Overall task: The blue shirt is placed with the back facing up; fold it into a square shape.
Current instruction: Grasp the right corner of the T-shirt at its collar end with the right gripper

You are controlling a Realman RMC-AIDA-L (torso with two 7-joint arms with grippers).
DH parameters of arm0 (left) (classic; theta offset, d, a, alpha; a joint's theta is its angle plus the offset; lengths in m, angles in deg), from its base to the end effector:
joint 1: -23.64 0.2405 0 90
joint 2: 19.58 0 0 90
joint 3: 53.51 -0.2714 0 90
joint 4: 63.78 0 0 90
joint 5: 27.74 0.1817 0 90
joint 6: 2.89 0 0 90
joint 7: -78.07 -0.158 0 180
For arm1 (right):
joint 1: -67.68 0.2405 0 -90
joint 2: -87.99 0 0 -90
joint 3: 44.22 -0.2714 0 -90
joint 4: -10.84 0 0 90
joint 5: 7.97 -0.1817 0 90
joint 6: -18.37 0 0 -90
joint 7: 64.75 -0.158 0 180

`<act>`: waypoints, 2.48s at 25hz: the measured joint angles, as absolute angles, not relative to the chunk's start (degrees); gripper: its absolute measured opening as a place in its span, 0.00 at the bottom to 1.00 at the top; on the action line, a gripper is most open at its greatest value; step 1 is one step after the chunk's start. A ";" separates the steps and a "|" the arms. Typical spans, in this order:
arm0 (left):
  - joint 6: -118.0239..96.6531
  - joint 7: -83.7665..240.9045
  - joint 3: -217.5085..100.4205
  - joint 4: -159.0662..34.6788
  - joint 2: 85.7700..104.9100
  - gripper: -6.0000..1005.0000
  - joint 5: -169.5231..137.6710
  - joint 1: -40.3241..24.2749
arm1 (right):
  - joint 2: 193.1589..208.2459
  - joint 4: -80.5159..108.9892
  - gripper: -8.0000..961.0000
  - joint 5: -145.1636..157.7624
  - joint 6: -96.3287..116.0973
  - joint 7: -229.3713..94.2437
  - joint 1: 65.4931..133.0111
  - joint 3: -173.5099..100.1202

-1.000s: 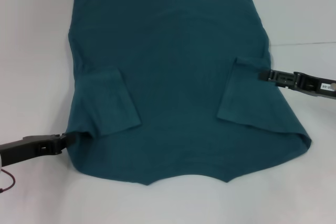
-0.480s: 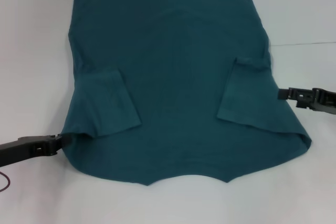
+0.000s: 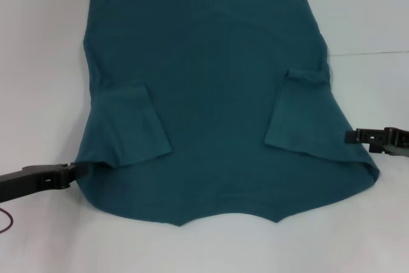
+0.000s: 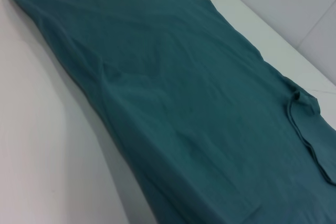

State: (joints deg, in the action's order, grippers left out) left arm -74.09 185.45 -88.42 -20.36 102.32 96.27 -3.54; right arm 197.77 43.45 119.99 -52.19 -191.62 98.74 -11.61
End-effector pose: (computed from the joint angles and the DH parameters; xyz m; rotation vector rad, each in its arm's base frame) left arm -0.3085 0.3365 -0.0138 -2.2480 -1.3023 -0.5090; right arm 0.3466 0.3551 0.0445 -1.9856 1.6934 0.4724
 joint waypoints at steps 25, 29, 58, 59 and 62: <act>-74.08 185.52 -88.75 -20.72 102.38 0.03 95.79 -3.80 | 197.61 44.86 0.95 123.53 -55.36 -193.04 96.53 -11.86; -74.08 185.51 -88.76 -20.70 102.41 0.03 95.74 -3.83 | 197.88 44.86 0.95 123.53 -55.26 -192.91 96.56 -11.72; -73.63 185.35 -88.52 -20.81 102.59 0.04 95.65 -4.52 | 198.95 44.95 0.95 126.01 -60.21 -194.10 98.49 -10.74; -73.64 185.36 -88.45 -20.81 102.59 0.04 95.65 -4.58 | 198.93 44.95 0.95 126.18 -60.24 -194.30 98.54 -10.74; -73.67 185.38 -88.42 -20.81 102.59 0.04 95.65 -4.68 | 198.82 44.95 0.95 126.47 -60.61 -194.71 98.66 -10.73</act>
State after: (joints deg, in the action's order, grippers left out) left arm -73.67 185.38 -88.42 -20.81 102.59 95.65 -4.68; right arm 198.82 44.95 126.47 -60.61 -194.71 98.66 -10.73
